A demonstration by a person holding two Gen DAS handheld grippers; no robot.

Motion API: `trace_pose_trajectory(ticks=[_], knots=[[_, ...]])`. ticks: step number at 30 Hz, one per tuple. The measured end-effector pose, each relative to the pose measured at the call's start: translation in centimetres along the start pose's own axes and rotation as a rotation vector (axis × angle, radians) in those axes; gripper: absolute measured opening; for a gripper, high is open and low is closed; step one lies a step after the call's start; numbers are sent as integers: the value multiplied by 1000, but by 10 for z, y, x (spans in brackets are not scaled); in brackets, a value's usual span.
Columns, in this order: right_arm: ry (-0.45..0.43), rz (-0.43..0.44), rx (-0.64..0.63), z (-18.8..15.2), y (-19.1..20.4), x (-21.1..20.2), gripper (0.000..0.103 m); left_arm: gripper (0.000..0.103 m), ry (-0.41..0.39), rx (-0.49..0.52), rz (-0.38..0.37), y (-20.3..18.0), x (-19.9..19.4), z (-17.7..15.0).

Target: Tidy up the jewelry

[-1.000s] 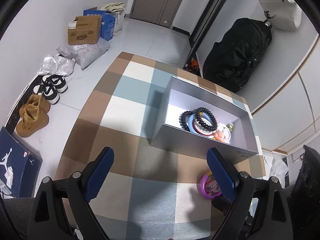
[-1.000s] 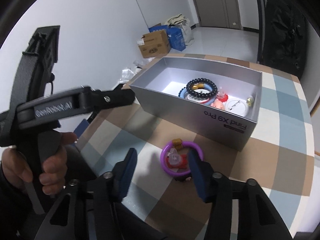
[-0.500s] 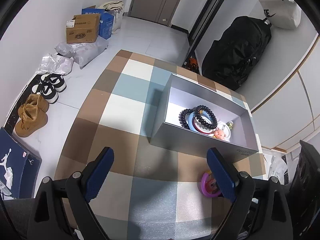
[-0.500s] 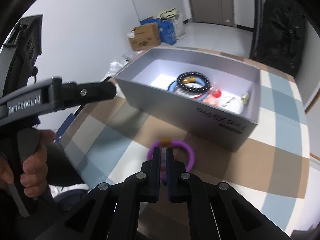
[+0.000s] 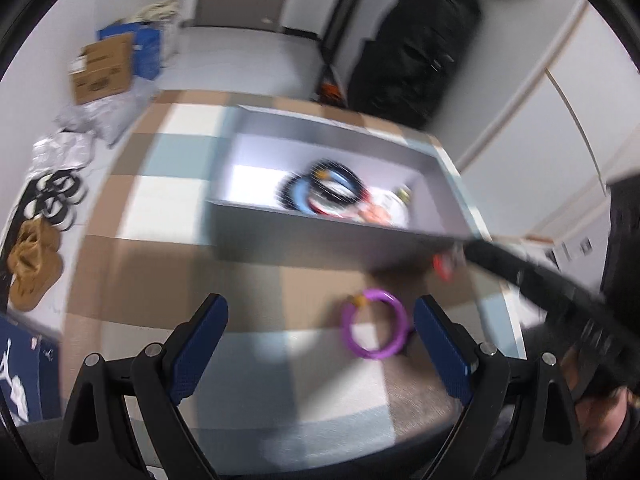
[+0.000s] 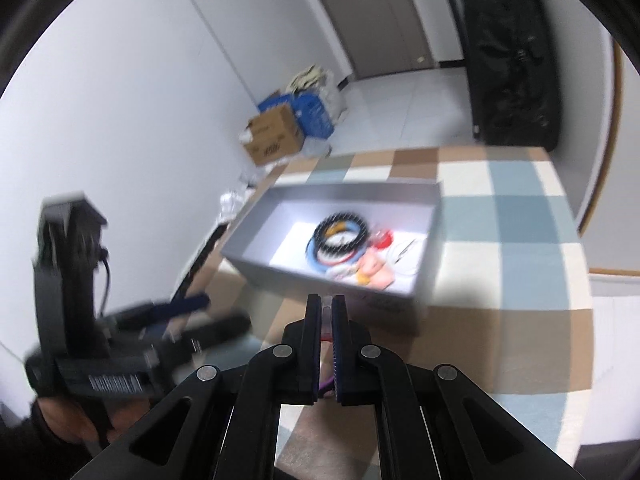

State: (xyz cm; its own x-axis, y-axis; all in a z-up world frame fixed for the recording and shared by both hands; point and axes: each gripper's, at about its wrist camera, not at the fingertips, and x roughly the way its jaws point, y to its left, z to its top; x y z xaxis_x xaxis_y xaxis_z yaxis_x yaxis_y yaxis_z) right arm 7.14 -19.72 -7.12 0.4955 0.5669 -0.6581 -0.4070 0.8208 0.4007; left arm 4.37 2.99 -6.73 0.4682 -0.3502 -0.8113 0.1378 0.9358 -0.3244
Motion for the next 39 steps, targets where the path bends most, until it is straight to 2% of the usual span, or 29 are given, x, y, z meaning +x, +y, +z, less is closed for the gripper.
trace_pose_trajectory(ticks=[2,7,11,20,21,25,26,28,36,39], knots=[[-22,-8,20,2,-5,-8,4,91,32,38,-26,-11,7,-3],[-51,-17,66,6,-16,-21,4,91,44,125,-22,-32,15,-10],[-66,-10,75,7,-20,-28,4,91,61,169,18,-41,23,-14],[-81,-9,98,8,-27,-36,4,91,82,197,78,-47,30,-18],[-82,-9,103,8,-28,-36,4,90,88,205,95,-49,31,-19],[-88,-13,120,8,-32,-40,4,64,105,229,93,-52,36,-21],[-90,-14,121,8,-33,-40,4,63,103,239,103,-53,36,-22],[-93,-14,119,9,-32,-41,4,51,98,268,123,-55,36,-22],[-91,-9,115,10,-30,-39,4,47,104,231,81,-51,32,-18],[-94,-9,119,11,-32,-39,4,47,51,213,46,-53,16,-11]])
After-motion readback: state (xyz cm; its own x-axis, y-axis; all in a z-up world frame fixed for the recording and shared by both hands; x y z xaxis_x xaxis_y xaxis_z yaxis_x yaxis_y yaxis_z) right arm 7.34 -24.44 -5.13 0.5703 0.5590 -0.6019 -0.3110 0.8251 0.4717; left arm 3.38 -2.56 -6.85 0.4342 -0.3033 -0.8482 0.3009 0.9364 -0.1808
